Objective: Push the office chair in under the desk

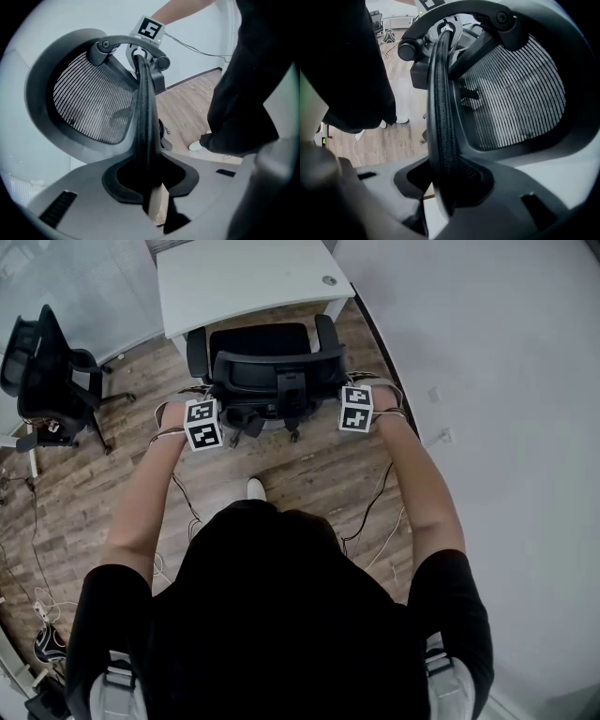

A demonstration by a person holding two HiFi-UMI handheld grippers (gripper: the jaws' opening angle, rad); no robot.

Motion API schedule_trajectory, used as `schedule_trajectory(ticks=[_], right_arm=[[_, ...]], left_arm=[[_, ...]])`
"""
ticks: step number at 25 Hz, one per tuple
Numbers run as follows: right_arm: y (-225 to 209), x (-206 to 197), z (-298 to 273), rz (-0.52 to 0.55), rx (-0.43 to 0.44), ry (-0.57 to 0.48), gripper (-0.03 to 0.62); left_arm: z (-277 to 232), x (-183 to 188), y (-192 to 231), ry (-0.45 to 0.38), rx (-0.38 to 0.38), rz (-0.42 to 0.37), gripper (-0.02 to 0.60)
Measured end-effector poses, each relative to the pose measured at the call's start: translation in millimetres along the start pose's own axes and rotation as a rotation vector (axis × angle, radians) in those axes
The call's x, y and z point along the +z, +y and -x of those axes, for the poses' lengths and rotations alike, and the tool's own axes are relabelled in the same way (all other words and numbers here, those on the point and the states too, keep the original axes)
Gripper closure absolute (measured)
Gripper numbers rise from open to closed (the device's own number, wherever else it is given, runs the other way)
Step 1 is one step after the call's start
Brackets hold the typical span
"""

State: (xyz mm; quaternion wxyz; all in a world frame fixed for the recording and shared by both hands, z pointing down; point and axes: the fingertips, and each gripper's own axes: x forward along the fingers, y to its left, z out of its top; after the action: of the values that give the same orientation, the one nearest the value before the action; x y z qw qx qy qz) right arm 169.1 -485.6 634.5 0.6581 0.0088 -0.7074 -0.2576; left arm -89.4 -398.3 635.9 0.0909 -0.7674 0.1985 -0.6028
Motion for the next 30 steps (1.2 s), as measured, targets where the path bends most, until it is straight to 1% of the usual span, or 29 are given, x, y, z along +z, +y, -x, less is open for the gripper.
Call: schedule_trajectory(ticks=[4, 8, 13, 19, 25, 30], right_arm=[[-17, -1, -6, 0.003, -0.006, 0.007, 0.479], [-26, -5, -10, 0.011, 0.004, 0.006, 0.479], [-40, -17, -14, 0.030, -0.002, 0.004, 0.479], [-56, -32, -22, 0.059, 0.007, -0.007, 0.479], [-79, -47, -33, 0.090, 0.011, -0.028, 0.479], [-87, -47, -35, 0.103, 0.015, -0.057, 0.480]], left_arm=[[-4, -2, 14, -0.001, 0.008, 0.001, 0.506], [-7, -1, 22, -0.002, 0.000, 0.011, 0.506], [-12, 9, 32, -0.015, 0.000, 0.030, 0.505], [-22, 22, 42, -0.011, 0.004, 0.070, 0.505], [-35, 30, 60, 0.021, 0.011, 0.103, 0.505], [-40, 26, 71, 0.046, 0.002, 0.116, 0.499]])
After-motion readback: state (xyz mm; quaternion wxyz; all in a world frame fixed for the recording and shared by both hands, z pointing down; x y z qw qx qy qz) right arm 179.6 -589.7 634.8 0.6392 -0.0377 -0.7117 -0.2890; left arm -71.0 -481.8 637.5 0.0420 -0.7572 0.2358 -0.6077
